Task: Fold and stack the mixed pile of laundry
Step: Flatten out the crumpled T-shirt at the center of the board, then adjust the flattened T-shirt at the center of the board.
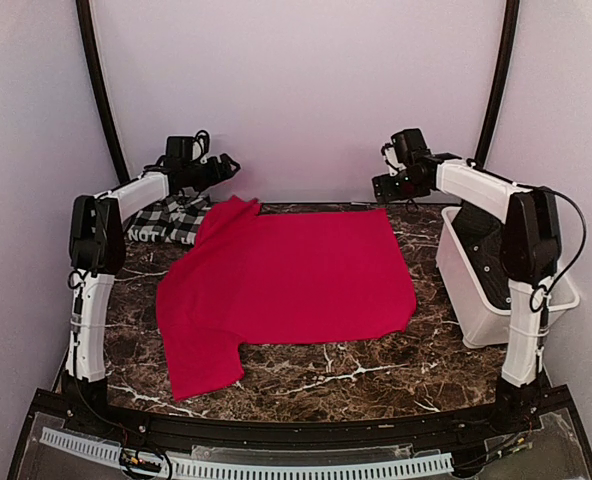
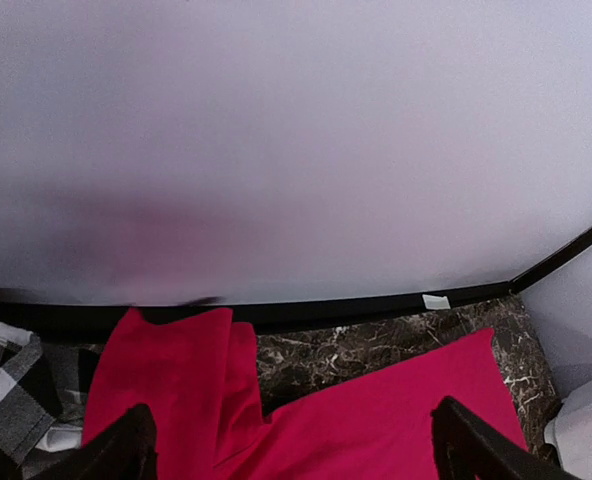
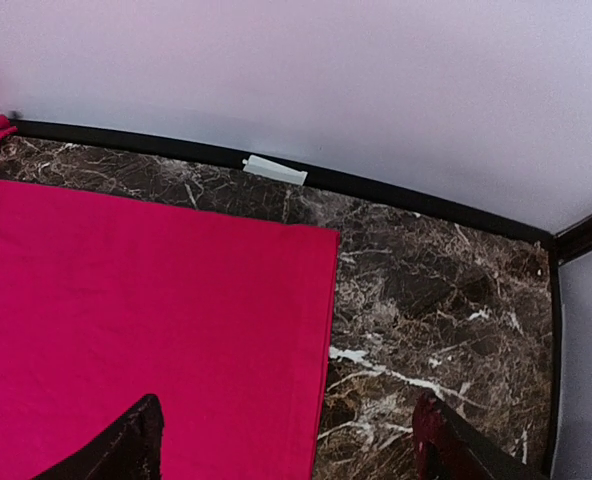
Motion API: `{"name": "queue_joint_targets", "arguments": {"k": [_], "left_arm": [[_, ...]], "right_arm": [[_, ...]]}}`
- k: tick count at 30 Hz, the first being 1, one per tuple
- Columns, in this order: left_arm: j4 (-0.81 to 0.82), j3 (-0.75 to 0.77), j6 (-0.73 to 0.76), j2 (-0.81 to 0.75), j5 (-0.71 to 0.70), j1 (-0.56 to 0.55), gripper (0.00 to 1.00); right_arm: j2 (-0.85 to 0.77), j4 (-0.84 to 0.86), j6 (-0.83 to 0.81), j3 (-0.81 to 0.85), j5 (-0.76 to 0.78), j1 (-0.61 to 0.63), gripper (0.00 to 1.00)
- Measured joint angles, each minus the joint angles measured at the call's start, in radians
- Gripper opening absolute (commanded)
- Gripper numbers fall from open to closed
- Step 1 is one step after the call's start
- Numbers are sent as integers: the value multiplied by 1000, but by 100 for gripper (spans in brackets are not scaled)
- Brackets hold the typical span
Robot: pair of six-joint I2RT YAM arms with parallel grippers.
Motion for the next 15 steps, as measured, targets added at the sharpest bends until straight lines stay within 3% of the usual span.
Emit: {"name": "queue_joint_targets", "arguments": {"k": [4, 7, 15], "left_arm": [[-136, 0, 39, -66, -89, 0, 99], [-182, -120, 50, -195, -145, 0, 98], [-164, -693, 11, -669, -201, -21, 93]], "right_arm": [[-61, -28, 2, -58, -45, 0, 84], [-146, -35, 2, -141, -142, 2, 83], [-291, -45, -11, -357, -380, 74, 78]]}}
